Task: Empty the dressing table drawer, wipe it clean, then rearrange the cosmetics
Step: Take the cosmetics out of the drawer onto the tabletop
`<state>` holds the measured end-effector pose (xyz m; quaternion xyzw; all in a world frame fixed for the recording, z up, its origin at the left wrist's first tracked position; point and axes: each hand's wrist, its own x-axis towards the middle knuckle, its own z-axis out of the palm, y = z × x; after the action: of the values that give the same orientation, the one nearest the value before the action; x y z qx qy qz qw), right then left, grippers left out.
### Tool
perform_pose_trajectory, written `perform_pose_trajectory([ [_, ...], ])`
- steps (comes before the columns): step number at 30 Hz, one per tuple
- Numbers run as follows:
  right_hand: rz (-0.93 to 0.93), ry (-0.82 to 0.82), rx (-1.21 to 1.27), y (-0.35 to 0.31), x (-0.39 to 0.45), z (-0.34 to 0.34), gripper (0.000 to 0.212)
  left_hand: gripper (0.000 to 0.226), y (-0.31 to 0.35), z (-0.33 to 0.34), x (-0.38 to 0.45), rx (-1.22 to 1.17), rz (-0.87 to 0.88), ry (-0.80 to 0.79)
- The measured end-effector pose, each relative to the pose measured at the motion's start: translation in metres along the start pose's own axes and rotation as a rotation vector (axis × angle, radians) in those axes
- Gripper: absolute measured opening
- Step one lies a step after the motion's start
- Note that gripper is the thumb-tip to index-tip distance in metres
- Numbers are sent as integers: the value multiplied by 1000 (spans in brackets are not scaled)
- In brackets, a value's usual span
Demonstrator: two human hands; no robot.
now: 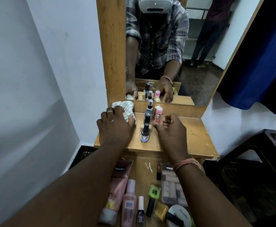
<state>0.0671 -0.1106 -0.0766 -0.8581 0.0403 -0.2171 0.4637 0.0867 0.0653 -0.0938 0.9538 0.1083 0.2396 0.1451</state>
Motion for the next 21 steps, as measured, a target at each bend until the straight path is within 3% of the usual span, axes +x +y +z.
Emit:
perform_pose_trajectory([
  [4,39,10,35,-6,-33,-17,24,49,-1,0,0,-12,-1,-7],
  [6,-65,-31,47,-11,-60,-33,14,49,-1,0,0,-17,4,-17],
  [8,-113,-228,-25,-13,-86,-44,6,49,0,-1,0,-16,2,-18],
  [10,-93,-504,-305,-5,-102,-48,5,48,0,-1,-1,-13,-1,-16],
  [12,-141,-721,-608,4,-110,-49,20,49,0,-2,-1,-15,1,-17],
  [15,-256,-922,-751,10,-115,-45,44,48,0,-3,-1,-30,3,-18],
  [21,-336,-949,-805,14,-116,-32,32,47,0,-3,-1,-34,7,-12],
])
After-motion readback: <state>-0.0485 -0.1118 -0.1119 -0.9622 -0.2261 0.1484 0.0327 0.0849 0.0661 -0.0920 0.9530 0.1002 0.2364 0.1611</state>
